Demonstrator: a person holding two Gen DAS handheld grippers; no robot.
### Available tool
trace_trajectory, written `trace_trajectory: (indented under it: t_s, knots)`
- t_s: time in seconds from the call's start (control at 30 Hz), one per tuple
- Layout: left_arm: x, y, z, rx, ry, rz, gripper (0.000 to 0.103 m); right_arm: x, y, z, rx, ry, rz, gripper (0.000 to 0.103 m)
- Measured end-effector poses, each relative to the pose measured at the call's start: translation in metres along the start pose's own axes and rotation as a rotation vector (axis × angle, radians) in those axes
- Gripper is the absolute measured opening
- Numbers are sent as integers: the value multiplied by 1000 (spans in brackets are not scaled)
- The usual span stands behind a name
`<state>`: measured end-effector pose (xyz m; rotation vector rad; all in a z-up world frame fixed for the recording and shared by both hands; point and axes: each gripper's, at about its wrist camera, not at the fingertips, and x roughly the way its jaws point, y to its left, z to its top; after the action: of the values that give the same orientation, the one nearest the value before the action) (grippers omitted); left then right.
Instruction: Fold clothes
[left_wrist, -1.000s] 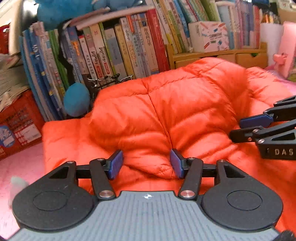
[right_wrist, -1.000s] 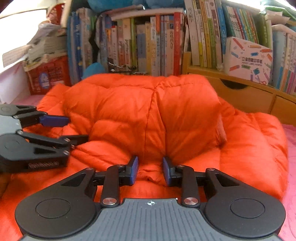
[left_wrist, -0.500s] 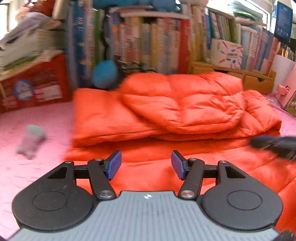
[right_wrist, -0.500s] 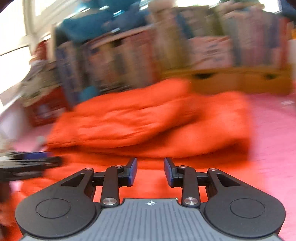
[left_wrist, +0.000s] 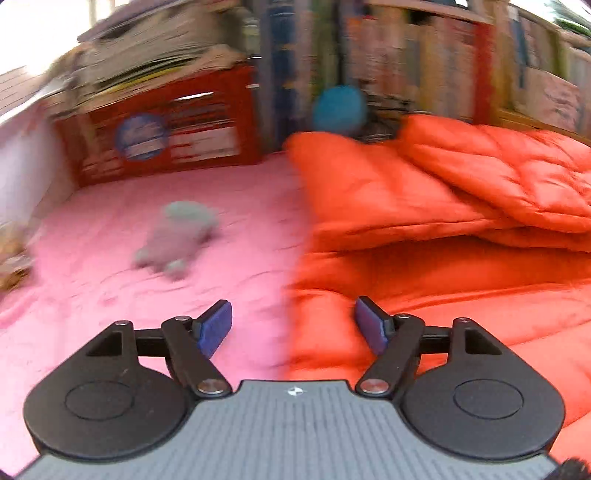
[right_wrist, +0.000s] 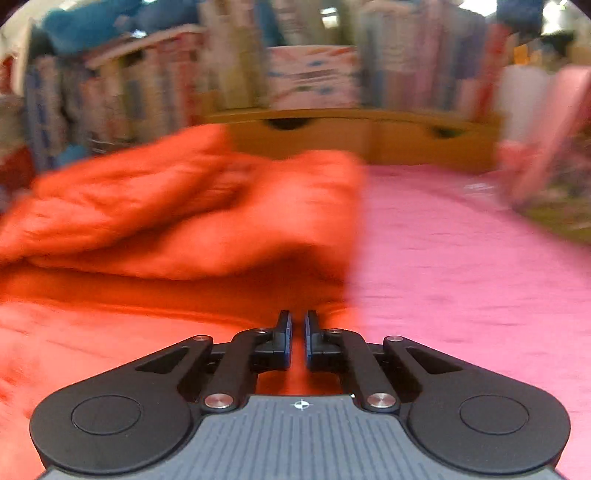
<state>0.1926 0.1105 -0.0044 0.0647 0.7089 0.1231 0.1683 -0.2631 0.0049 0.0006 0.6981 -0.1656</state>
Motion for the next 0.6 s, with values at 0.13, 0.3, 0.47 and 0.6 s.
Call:
trace_trajectory:
  t_s: [0.13,0.3,0.47,0.6]
  knots:
    - [-47,22,-19,8,-54,-36,65,-40,-36,-27,-60,-67,-42,29]
    - [-98,17,-33,32,-110,-140,66,-97,-63,-58,7,-133,142,40]
    - [-108,-28,-15,48,-123,-257,68,-116,-31,-54,18,-158,303,46]
    - [-74,-77,0,42,-54,-319,65,-85,25,-22,88,-99,442,37]
